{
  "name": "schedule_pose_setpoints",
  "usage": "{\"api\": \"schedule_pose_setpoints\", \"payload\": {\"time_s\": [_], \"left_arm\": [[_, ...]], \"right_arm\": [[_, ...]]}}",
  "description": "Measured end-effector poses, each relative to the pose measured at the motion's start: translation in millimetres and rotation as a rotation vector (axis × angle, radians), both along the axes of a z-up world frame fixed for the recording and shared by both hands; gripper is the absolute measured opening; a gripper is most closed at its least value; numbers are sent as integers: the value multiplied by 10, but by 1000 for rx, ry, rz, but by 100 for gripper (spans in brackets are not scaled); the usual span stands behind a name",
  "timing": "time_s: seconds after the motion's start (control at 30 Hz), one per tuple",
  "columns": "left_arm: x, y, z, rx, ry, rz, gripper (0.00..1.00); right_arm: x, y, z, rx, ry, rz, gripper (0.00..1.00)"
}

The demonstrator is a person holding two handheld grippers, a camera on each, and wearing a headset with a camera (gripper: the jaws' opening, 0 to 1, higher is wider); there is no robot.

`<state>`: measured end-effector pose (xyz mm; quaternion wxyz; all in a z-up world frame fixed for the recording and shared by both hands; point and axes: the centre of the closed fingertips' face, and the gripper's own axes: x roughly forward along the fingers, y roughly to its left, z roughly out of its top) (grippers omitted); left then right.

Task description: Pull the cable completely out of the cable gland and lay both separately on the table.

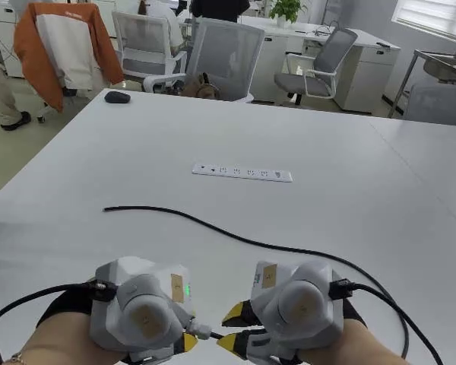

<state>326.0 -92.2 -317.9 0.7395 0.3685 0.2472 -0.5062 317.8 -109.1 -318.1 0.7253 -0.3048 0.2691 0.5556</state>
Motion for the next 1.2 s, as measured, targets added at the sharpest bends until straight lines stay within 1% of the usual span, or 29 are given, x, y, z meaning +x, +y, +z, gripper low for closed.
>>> {"api": "schedule_pose_setpoints", "payload": {"time_s": [0.1, 0.17, 0.2, 0.23, 0.27, 0.33, 0.4, 0.43, 0.5, 0.57, 0.63, 0.67, 0.7, 0.77, 0.87, 0.93, 1.07, 1.17, 1.2], "left_arm": [[32, -5, -21, -4, -2, -3, 17], [49, -17, -28, -17, 0, -3, 17], [49, -24, -22, -21, -1, -4, 17], [45, -27, -17, -22, -2, -6, 17], [42, -31, -11, -25, -3, -6, 17], [46, -27, 4, -30, -3, -1, 17], [40, -16, 16, -30, -4, 6, 17], [39, -2, 15, -22, -6, 8, 17], [43, 17, -3, -15, -2, 14, 17], [46, 29, -12, -6, -4, 15, 17], [31, 29, -13, -2, -2, 14, 17], [21, 26, -12, 0, -1, 12, 17], [19, 24, -9, 0, -1, 12, 17], [14, 23, 3, -3, -2, 14, 17], [11, 33, 5, -1, -1, 18, 17], [8, 35, 8, -1, -1, 19, 17], [2, 35, 12, -1, 1, 20, 17], [4, 37, 15, -2, 0, 21, 17], [5, 36, 18, -2, 0, 21, 17]], "right_arm": [[-35, 10, -28, -12, 3, 16, 12], [-57, 22, -44, -21, 3, 26, 11], [-61, 21, -53, -30, -3, 33, 10], [-51, 10, -54, -41, -16, 35, 6], [-31, -9, -45, -55, -37, 43, 3], [-24, -3, -45, -46, -33, 32, 3], [-9, -10, -52, -51, -36, 26, 3], [-2, -38, -88, -71, -32, 19, 3], [6, -95, -136, -112, -40, 20, 3], [18, -161, -189, -145, -27, 3, 3], [22, -203, -225, -164, -24, 1, 3], [26, -242, -249, -185, -19, -8, 3], [40, -287, -279, -211, -19, -16, 3], [54, -333, -310, -235, -18, -25, 3], [66, -464, -395, -297, 4, -55, 3], [82, -524, -426, -322, 7, -69, 3], [107, -639, -475, -357, 31, -115, 3], [110, -768, -534, -426, 35, -135, 3], [110, -792, -547, -437, 38, -141, 3]]}}
